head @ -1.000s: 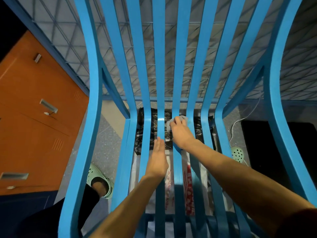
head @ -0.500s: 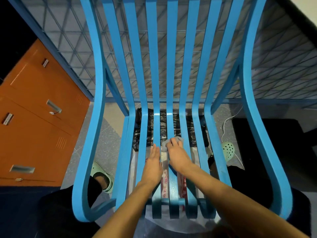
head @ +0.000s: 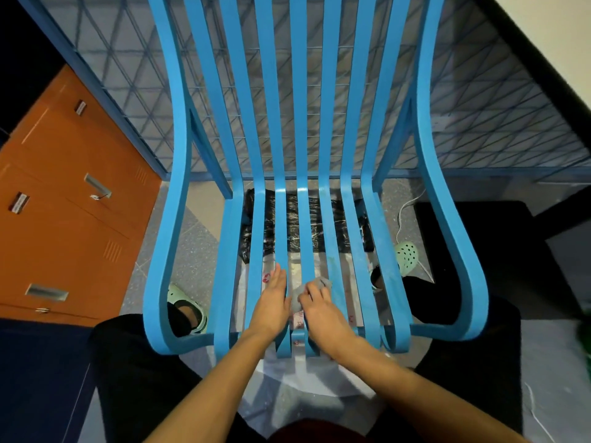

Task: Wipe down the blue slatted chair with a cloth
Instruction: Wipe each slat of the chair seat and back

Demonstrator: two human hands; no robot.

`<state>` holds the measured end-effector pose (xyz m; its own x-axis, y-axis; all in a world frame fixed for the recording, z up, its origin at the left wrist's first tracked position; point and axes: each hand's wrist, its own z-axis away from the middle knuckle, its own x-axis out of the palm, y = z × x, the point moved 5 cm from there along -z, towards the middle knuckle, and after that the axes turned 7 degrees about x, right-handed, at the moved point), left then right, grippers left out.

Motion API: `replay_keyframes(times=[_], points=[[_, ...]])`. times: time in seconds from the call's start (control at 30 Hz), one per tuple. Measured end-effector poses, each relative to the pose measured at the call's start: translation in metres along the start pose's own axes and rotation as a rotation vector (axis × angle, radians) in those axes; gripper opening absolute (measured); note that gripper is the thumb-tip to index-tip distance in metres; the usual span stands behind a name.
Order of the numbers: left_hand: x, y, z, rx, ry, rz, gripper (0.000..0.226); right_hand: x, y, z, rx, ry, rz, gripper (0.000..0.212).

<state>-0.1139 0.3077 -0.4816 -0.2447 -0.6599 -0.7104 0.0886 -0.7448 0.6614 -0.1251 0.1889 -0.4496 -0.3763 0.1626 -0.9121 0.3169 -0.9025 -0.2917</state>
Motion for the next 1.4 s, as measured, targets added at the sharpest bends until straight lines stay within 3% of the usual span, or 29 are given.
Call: replay_keyframes(times=[0.2, 0.47, 0.7, 0.87, 1.07, 1.4], points=[[-0.001, -0.003, 0.009, 0.024, -0.045, -0.035, 0.067, 0.012, 0.001, 0.041, -0.026, 0.000, -0.139, 0.051], [0.000, -0.001, 0.009, 0.028, -0.056, -0.073, 0.066, 0.003, 0.010, 0.013, 0.011, -0.004, -0.204, 0.031], [0.000, -0.001, 0.008, 0.036, -0.042, -0.075, 0.066, -0.012, 0.019, -0.034, -0.017, 0.058, -0.174, 0.051], [-0.001, 0.000, 0.006, 0.040, -0.042, -0.078, 0.065, -0.013, 0.021, -0.047, 0.057, 0.083, -0.270, 0.032], [-0.002, -0.002, 0.008, 0.031, -0.067, -0.080, 0.064, 0.007, 0.017, -0.017, 0.014, 0.049, -0.237, 0.049], [-0.005, 0.000, 0.007, 0.029, -0.081, -0.065, 0.068, 0.013, 0.012, 0.036, 0.000, -0.006, -0.368, 0.023]])
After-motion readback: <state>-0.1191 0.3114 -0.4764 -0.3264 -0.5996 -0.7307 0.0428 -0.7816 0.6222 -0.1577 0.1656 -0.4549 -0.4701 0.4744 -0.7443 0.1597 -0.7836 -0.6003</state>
